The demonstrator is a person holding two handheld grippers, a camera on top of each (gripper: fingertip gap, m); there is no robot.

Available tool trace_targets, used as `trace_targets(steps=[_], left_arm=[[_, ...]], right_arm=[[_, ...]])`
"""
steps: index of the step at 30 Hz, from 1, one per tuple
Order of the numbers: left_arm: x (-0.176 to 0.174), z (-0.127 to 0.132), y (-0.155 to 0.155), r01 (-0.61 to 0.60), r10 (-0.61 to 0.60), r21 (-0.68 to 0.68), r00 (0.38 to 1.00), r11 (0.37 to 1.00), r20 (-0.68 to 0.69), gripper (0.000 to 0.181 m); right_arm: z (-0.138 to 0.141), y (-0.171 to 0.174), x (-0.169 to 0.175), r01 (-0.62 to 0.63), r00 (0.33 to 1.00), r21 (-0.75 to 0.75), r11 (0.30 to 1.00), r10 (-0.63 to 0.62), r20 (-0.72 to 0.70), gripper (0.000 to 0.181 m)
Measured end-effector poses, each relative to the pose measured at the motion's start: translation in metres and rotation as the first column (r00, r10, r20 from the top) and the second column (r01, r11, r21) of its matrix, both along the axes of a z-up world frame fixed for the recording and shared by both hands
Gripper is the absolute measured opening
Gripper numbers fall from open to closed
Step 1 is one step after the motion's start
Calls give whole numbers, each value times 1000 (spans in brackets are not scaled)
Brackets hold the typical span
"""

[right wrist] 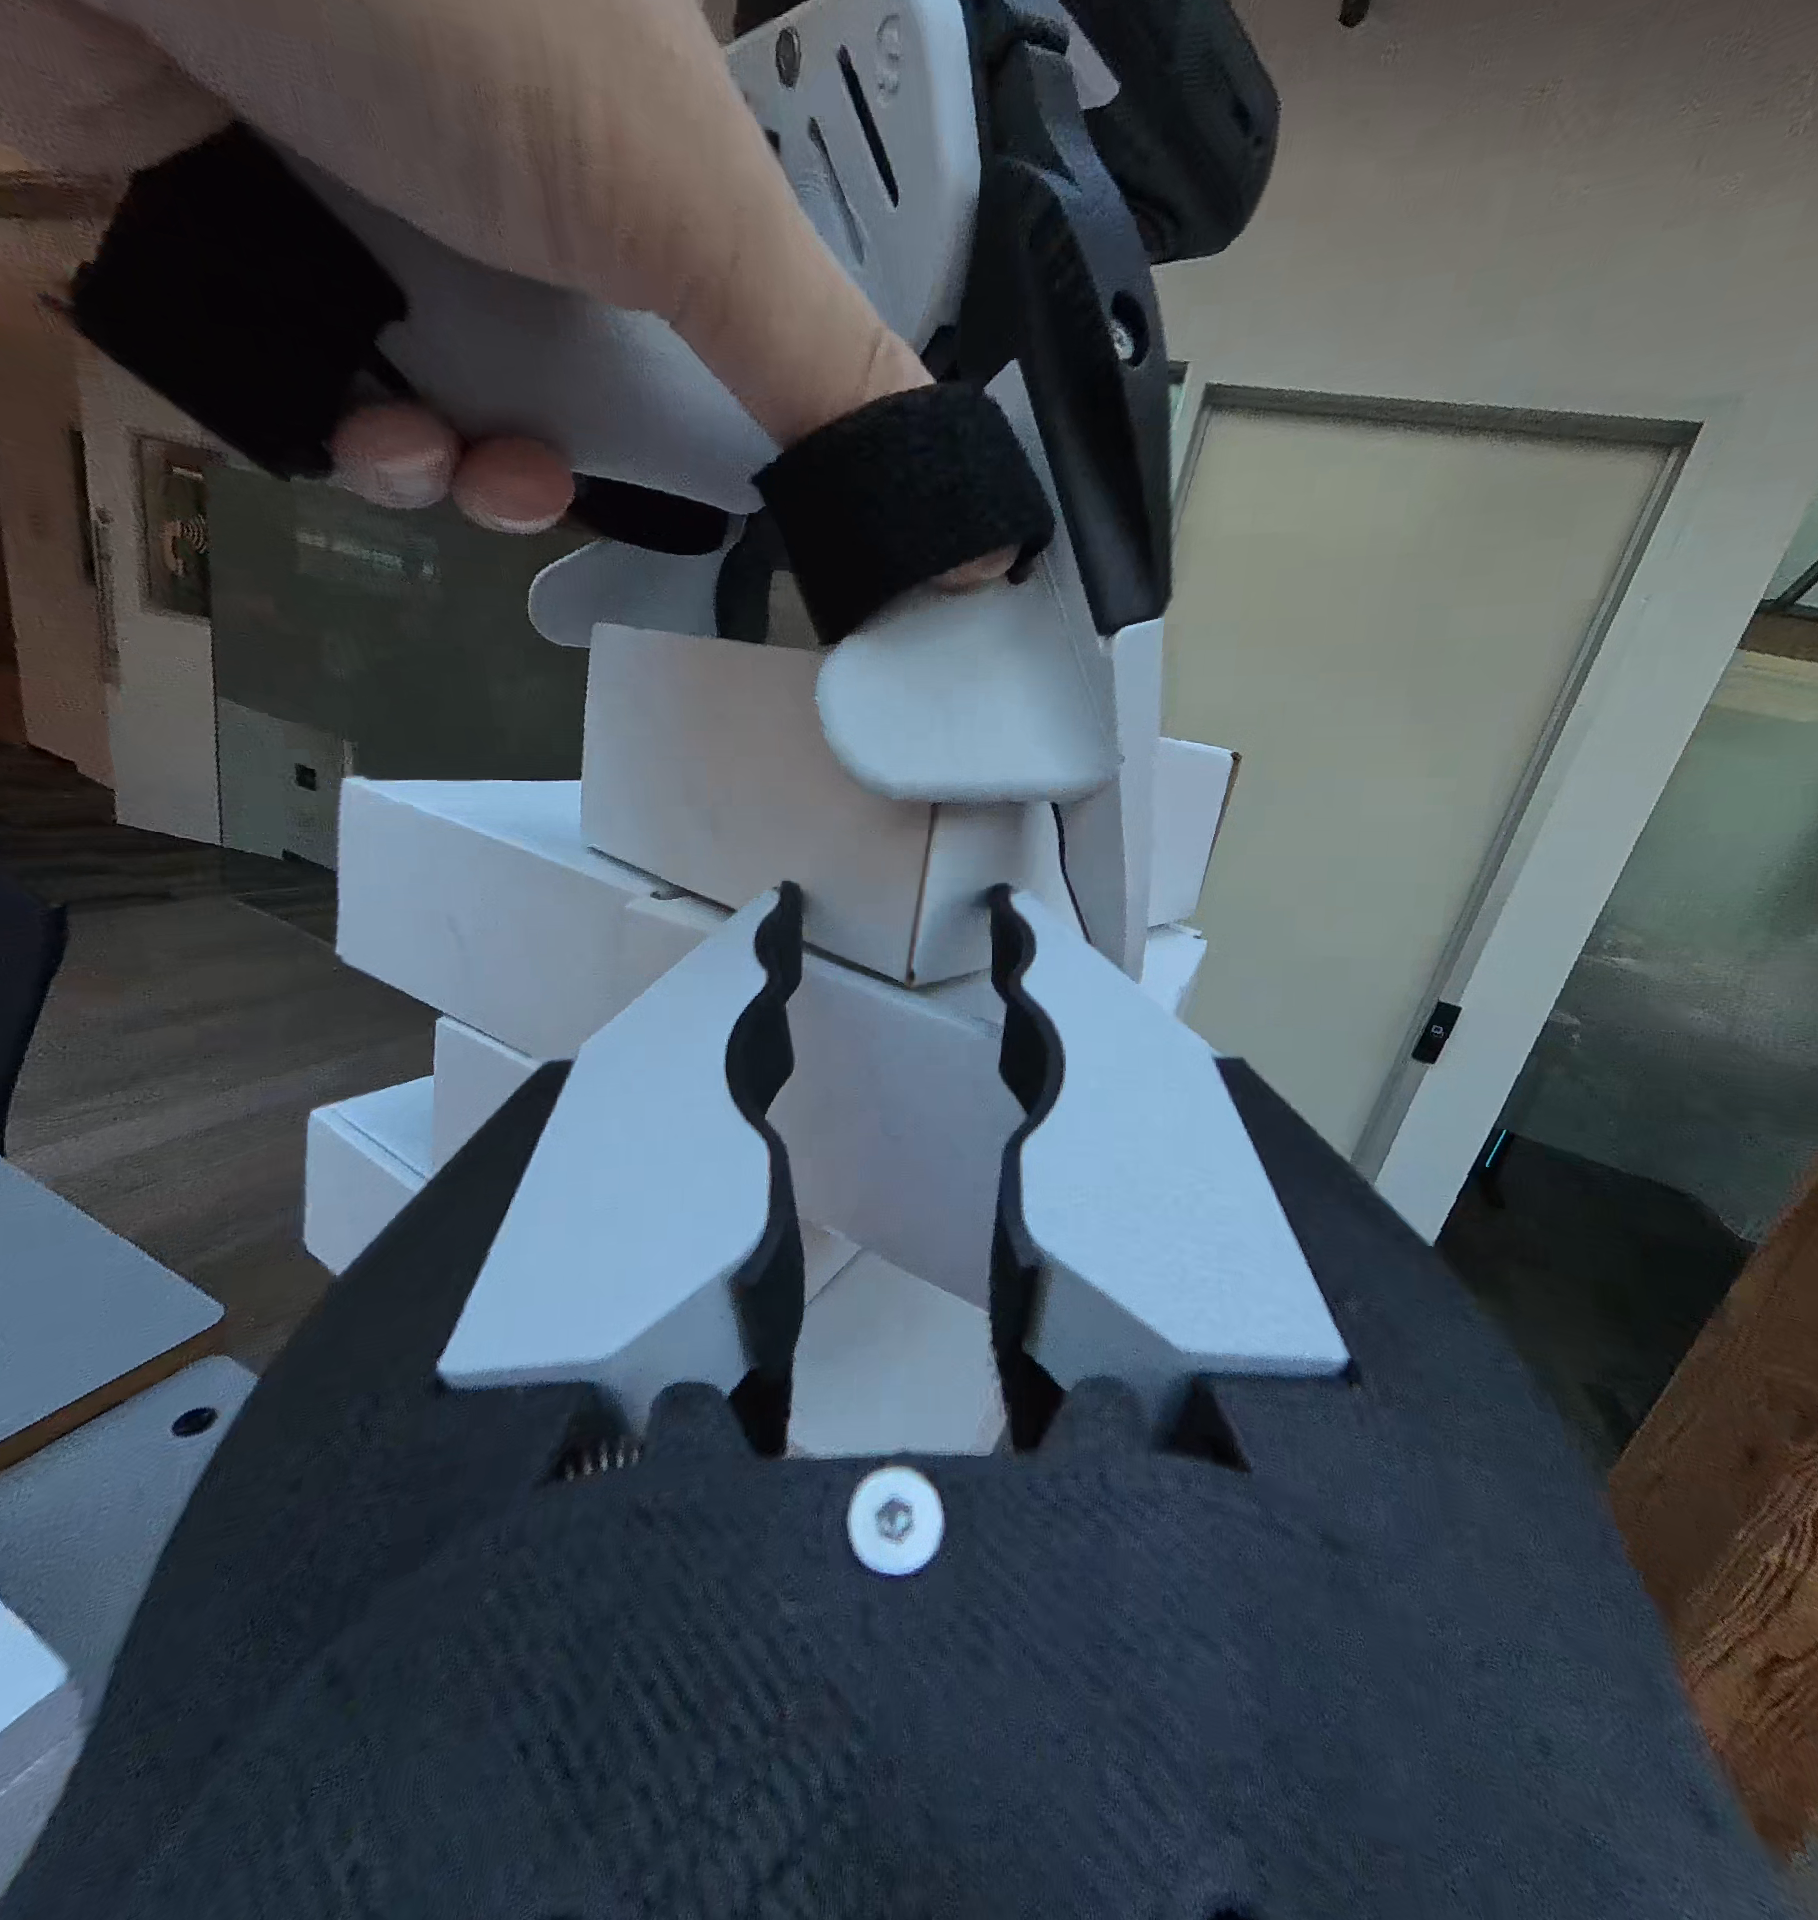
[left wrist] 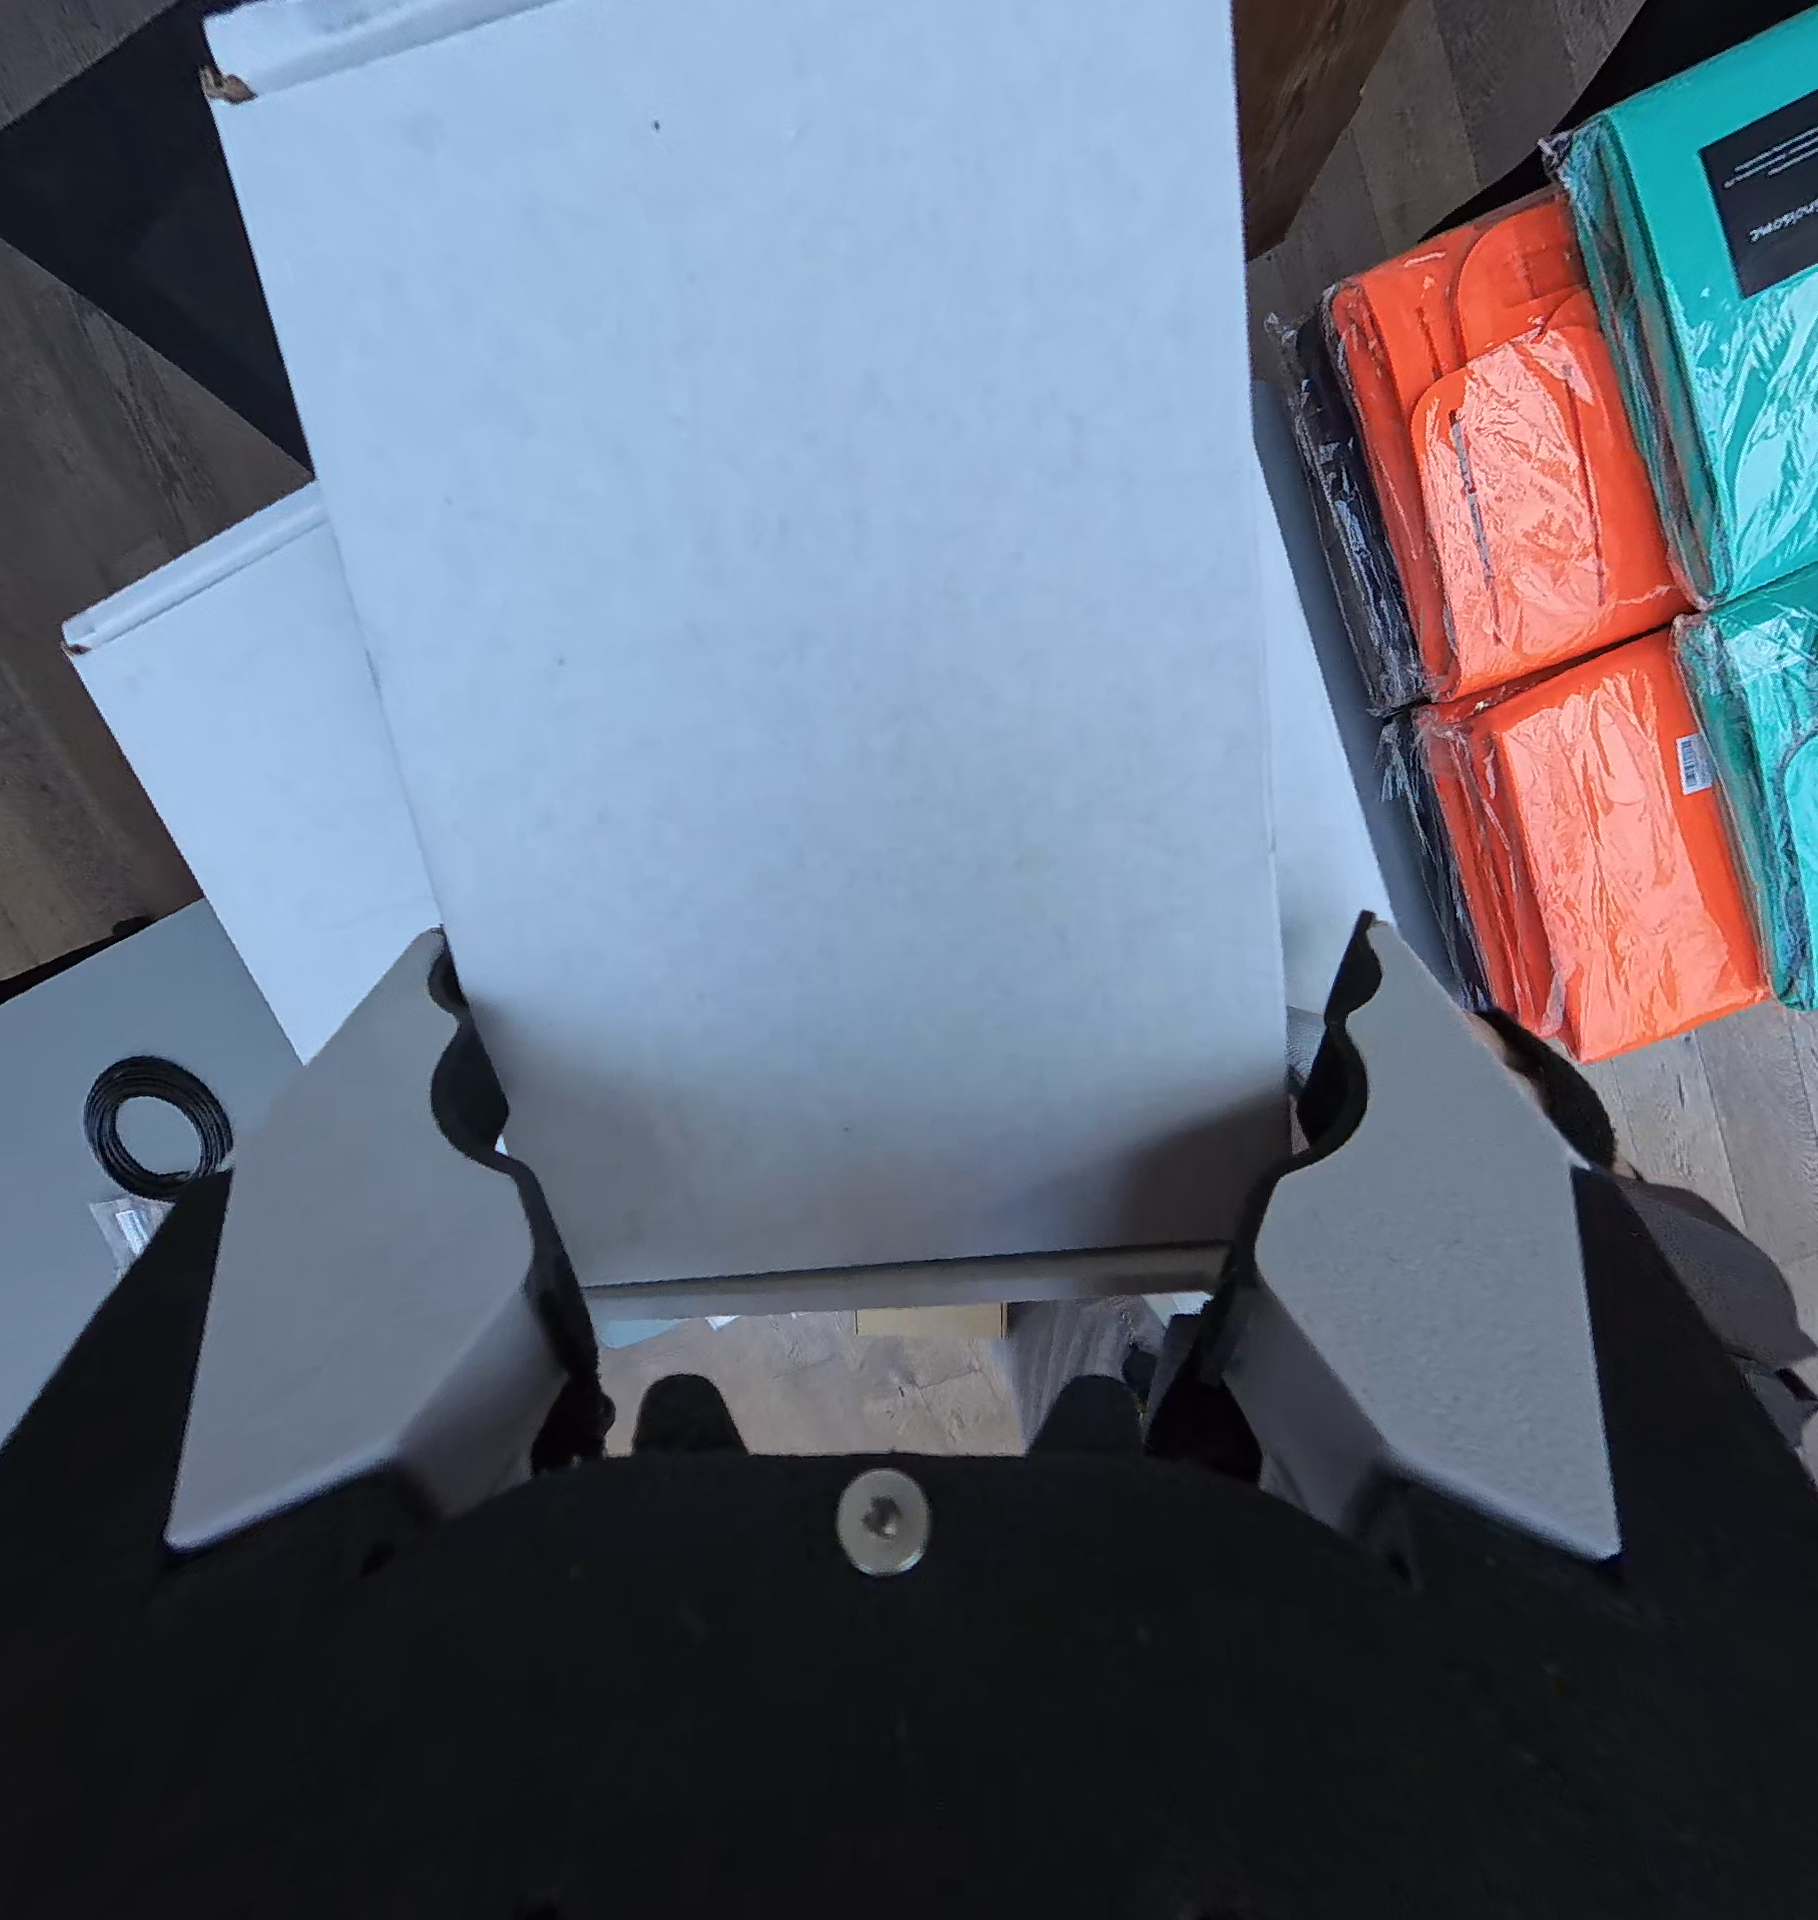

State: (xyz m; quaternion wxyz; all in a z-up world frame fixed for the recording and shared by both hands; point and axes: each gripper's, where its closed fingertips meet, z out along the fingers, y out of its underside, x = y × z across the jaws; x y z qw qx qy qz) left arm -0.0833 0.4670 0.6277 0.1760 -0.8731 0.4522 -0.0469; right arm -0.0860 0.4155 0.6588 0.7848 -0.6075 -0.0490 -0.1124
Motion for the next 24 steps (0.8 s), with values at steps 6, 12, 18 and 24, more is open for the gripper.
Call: trace_targets(steps=[6,12,18,24], left_arm=[[0,0,1,2,-2,8,1000,1000,2,156],[1,1,2,4,-4,10,1000,1000,22,155],[-1,0,1,9,-9,11,1000,1000,11,156],[-2,1,-1,16,-16,8,1000,1000,15,157]], right_arm=[[4,7,-7,-41,999,-7,999,41,-20,58],[5,8,1,-19,1000,-6,1000,19,2,43],[5,7,-1,-9,999,-6,1000,9,35,42],[4,6,-2,-8,999,-8,1000,9,49,41]])
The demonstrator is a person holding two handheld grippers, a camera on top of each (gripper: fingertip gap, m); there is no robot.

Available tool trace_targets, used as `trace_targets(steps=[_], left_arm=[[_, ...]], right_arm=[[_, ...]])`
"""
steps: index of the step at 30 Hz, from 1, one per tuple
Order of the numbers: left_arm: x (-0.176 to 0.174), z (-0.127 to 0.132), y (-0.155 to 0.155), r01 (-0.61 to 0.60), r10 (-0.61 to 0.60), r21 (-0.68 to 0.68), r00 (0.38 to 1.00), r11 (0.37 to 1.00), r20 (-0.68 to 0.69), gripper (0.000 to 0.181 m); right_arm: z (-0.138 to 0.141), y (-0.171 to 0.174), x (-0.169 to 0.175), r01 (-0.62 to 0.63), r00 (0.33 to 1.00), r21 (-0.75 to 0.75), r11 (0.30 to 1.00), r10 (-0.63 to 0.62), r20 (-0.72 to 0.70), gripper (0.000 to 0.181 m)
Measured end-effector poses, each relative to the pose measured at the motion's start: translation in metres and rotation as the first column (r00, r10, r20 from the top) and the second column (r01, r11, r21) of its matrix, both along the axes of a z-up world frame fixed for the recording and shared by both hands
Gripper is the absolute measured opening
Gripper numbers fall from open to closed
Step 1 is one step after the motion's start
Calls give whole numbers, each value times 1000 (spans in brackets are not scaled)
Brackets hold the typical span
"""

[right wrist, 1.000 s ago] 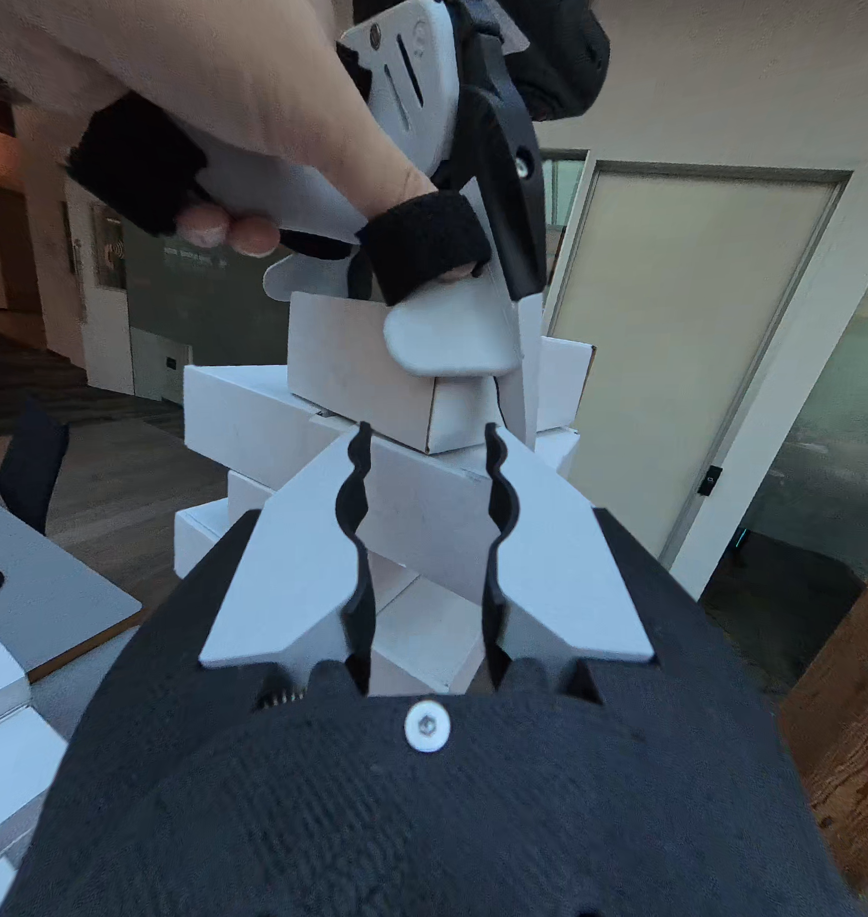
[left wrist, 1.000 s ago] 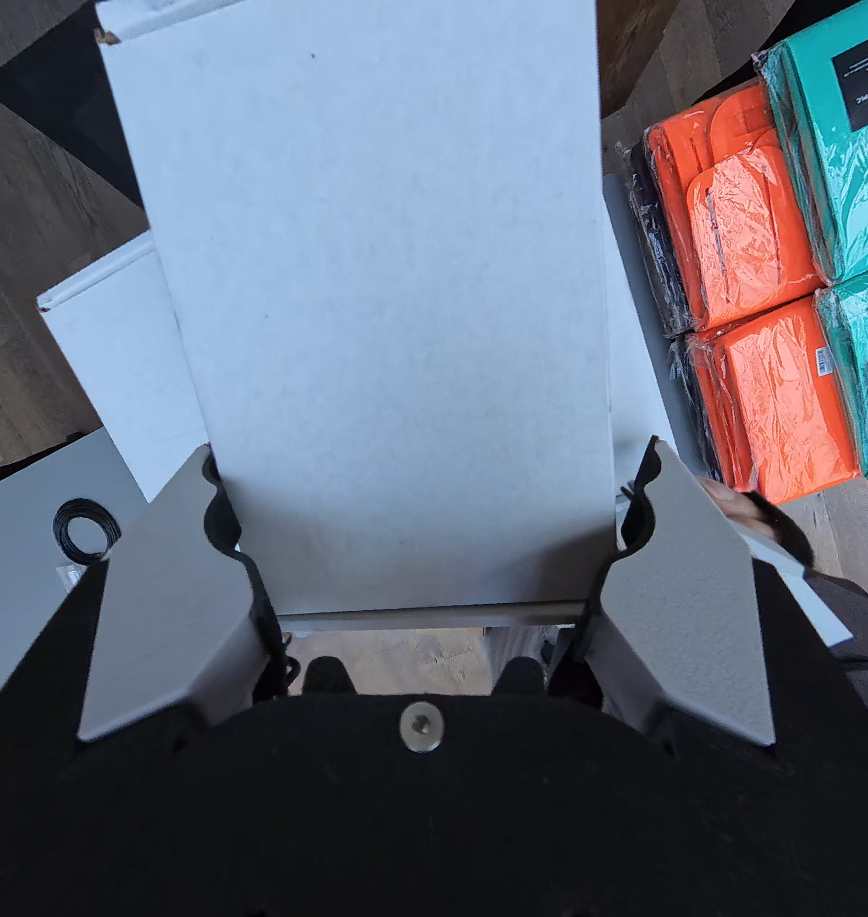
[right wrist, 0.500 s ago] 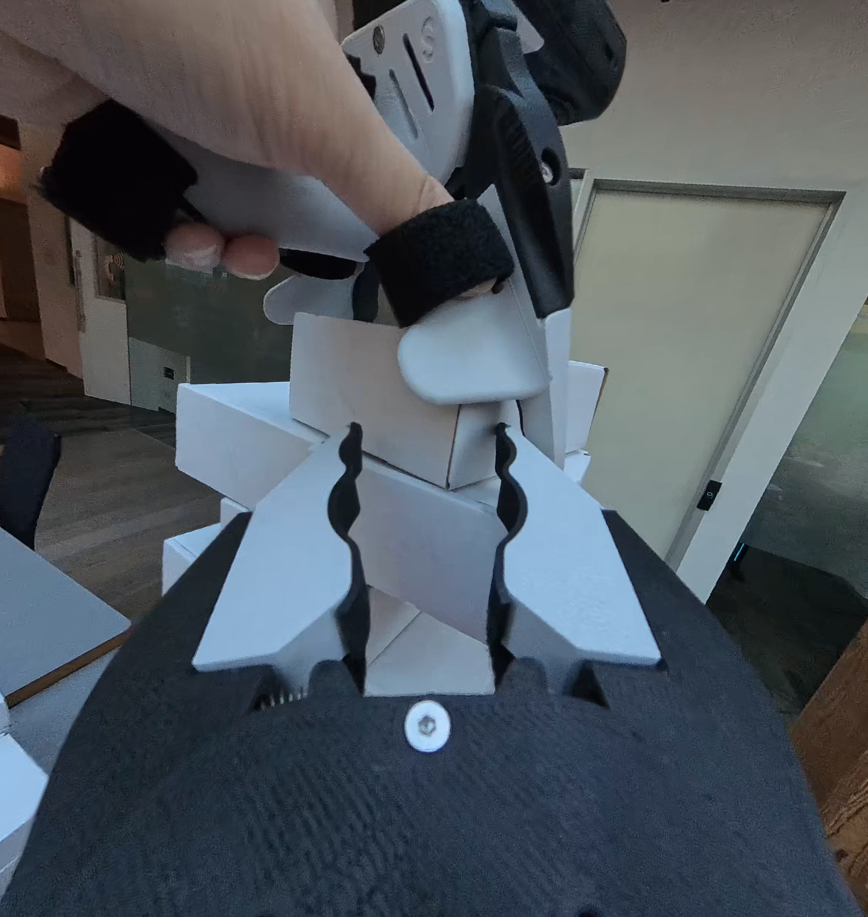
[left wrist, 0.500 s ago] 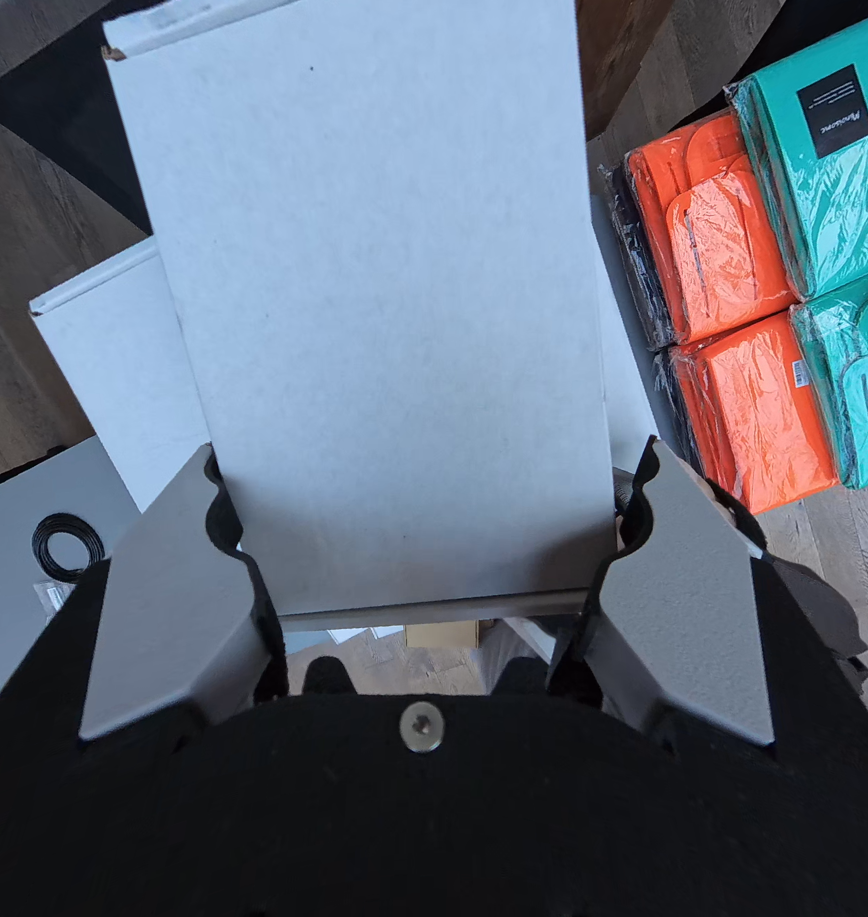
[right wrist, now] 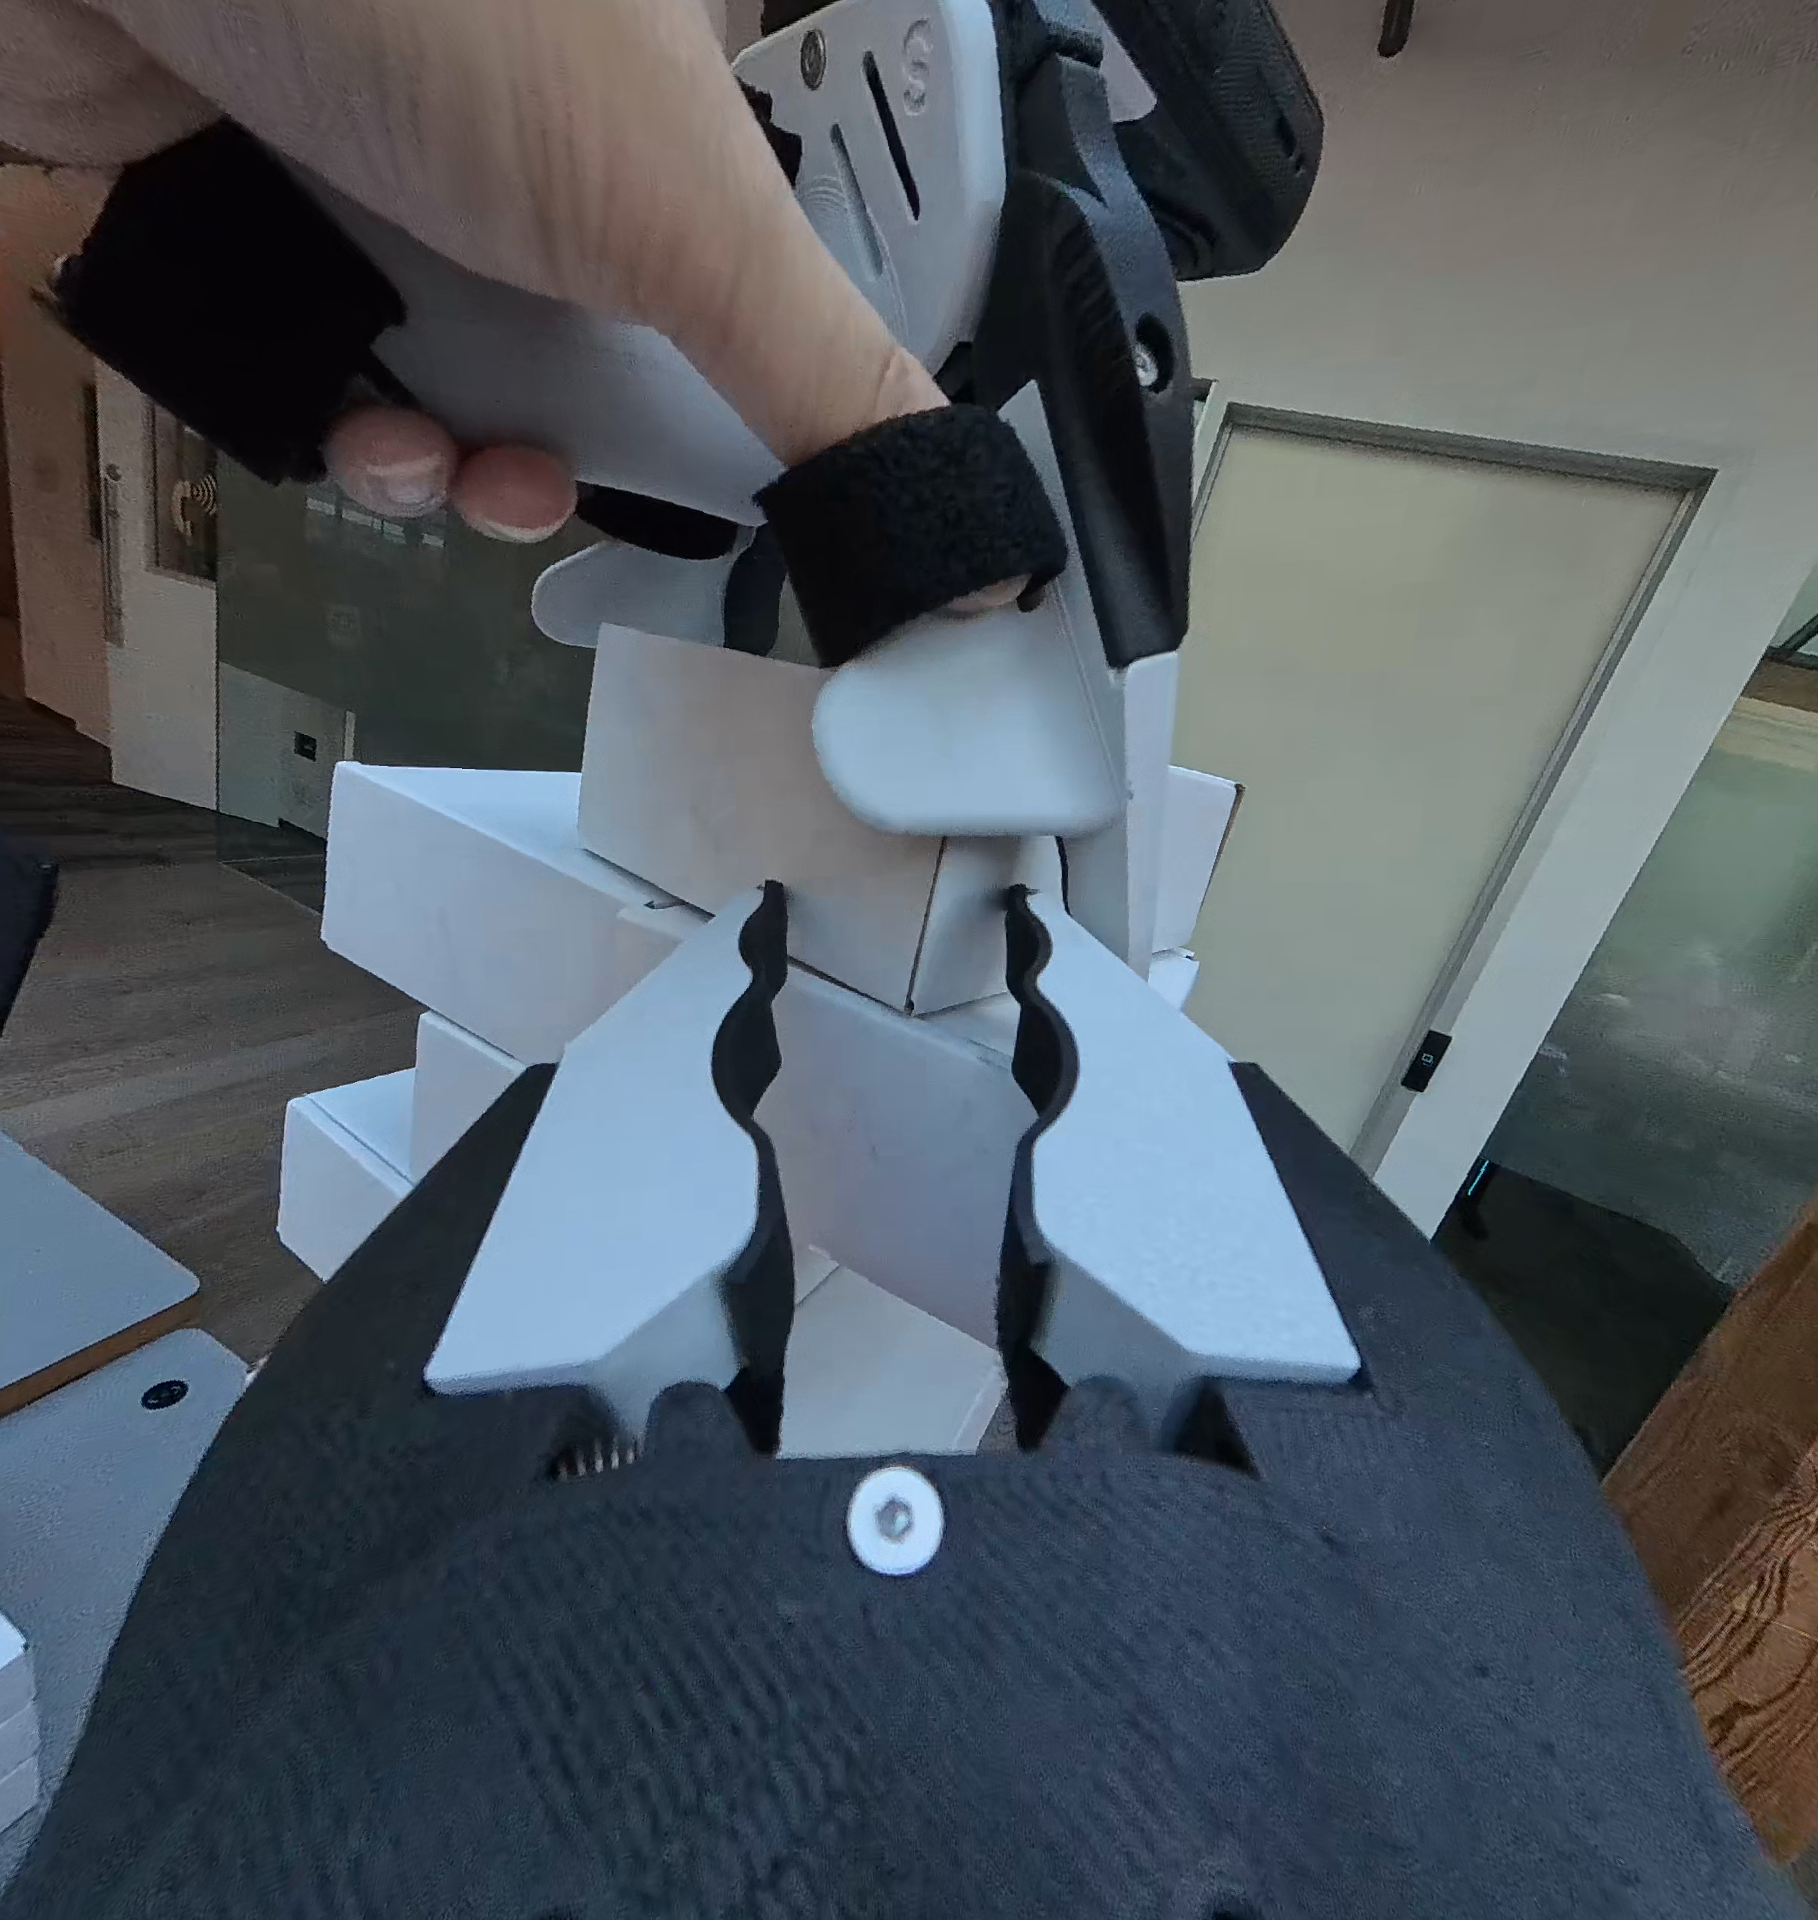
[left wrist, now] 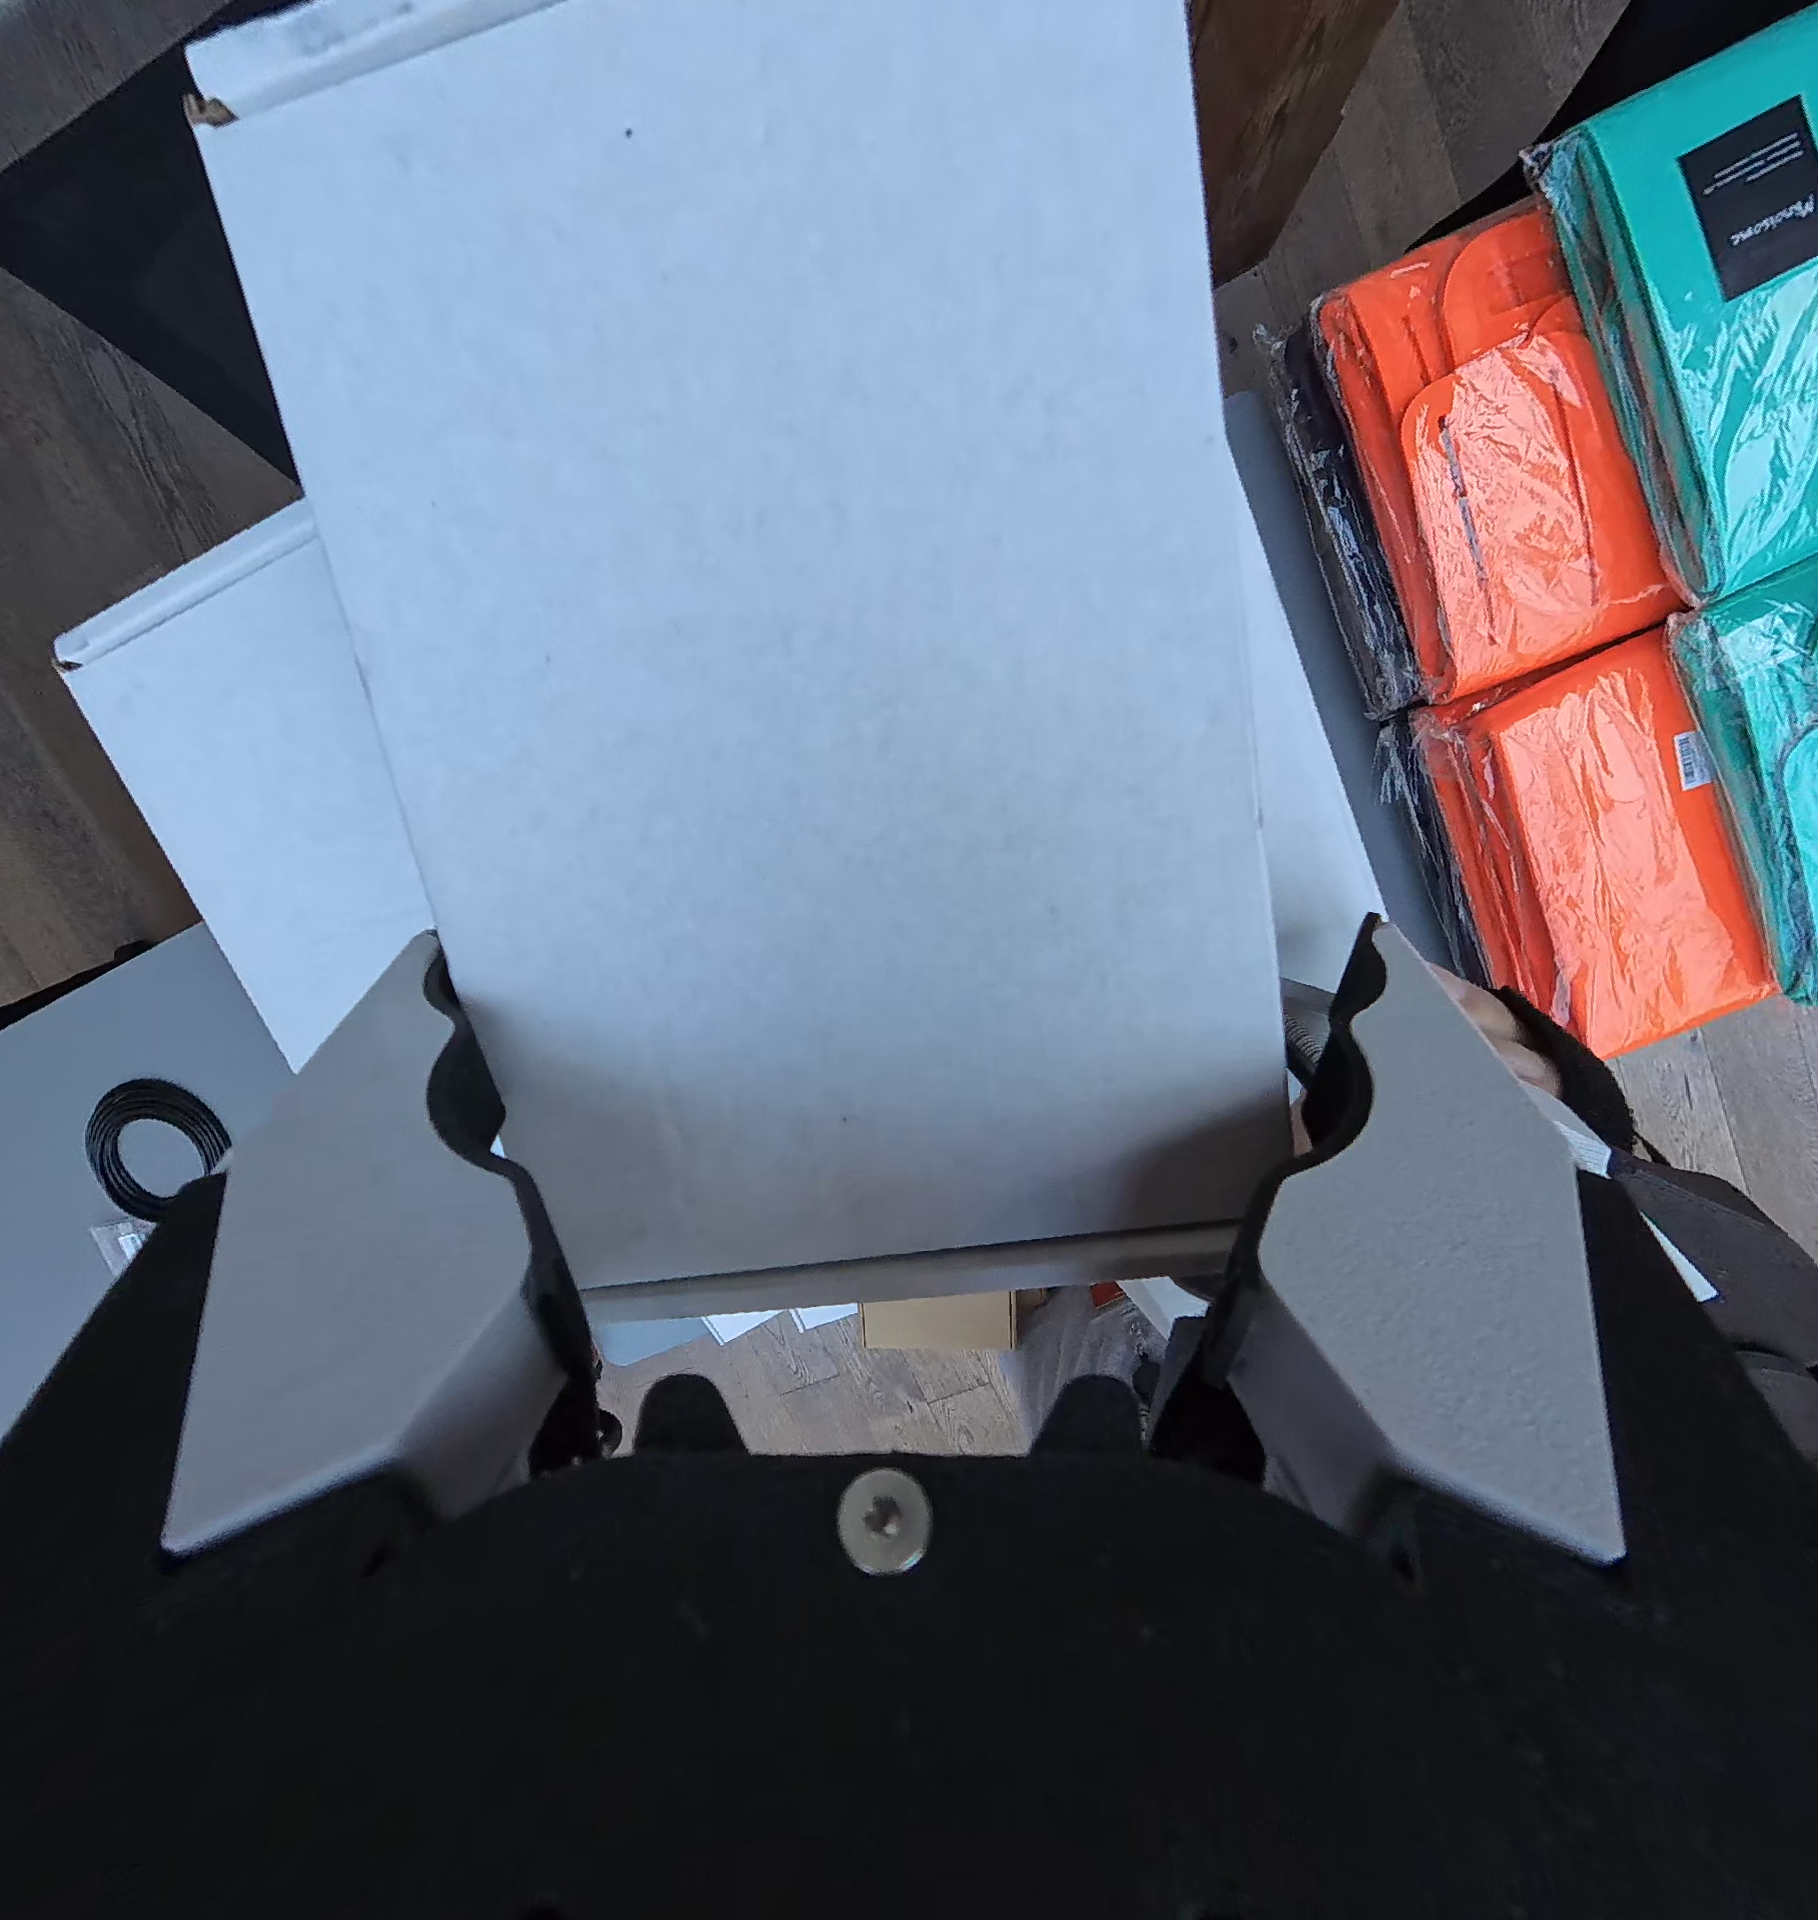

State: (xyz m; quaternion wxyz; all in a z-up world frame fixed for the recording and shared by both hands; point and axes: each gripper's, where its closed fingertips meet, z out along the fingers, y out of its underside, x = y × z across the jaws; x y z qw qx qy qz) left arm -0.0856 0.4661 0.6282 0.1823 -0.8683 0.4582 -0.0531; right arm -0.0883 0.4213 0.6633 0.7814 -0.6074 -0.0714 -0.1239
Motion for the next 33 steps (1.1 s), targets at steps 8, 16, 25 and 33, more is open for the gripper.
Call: trace_targets(steps=[8,16,25,33], left_arm=[[-1,3,-3,17,-16,-28,999,999,36,158],[-12,18,-3,50,-26,-139,986,989,165,156],[-29,26,3,120,-33,-245,943,962,331,140],[-72,41,47,77,28,-213,891,974,453,141]], right_arm=[[0,0,-2,-5,1000,-15,1000,5,16,41],[0,-1,-1,0,1000,-28,1000,0,30,40],[0,1,-6,4,998,-48,999,-1,59,39],[-1,1,-8,17,997,-53,998,-13,80,39]])
